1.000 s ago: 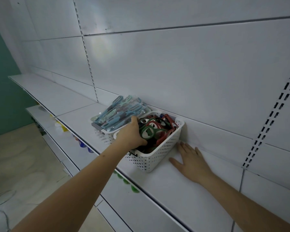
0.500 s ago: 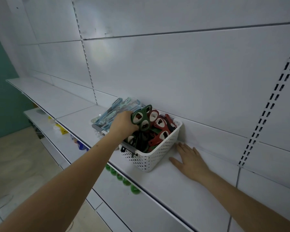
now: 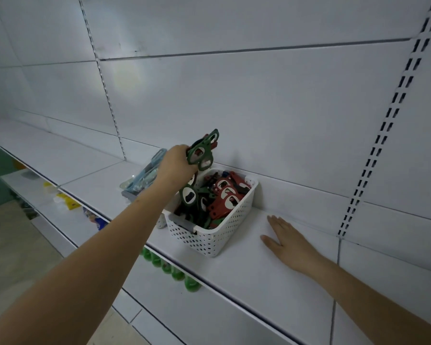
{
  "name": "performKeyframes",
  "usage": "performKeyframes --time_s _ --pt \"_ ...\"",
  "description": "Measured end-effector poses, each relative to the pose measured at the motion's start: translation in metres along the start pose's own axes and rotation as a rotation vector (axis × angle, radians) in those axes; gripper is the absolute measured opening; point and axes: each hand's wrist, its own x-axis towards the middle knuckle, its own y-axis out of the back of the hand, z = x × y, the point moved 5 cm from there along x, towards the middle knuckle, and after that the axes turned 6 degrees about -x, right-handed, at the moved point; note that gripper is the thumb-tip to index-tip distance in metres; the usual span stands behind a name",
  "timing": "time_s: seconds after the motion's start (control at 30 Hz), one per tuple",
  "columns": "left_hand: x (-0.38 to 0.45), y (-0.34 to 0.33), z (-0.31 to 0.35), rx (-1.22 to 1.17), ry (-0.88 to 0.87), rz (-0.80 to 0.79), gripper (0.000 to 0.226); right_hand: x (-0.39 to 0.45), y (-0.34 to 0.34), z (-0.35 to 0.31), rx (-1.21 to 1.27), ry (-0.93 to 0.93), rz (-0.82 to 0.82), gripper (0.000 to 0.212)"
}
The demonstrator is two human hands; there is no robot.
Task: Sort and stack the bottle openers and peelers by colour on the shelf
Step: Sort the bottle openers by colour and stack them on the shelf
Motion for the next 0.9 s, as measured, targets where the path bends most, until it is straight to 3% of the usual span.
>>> performKeyframes --time_s 0.3,0.47,0.67,0.9 --pt "0.008 -0.011 0.021 -0.332 0.08 -0.005 0.018 -0.038 0.023 0.025 0.238 -0.169 0.048 0.069" --pt "-0.03 -0.066 0.078 -0.534 0.045 -0.233 0.011 -0.078 0.042 0.051 0.23 -0.258 0.138 0.067" --pt "-0.098 -0.153 0.134 -0.8 0.188 -0.514 0.014 -0.153 0.053 0.101 0.256 -0.413 0.178 0.067" --pt "-0.185 -0.262 0.17 -0.838 0.325 -0.767 0.016 -0.229 0.071 0.17 0.156 -0.562 0.161 0.069"
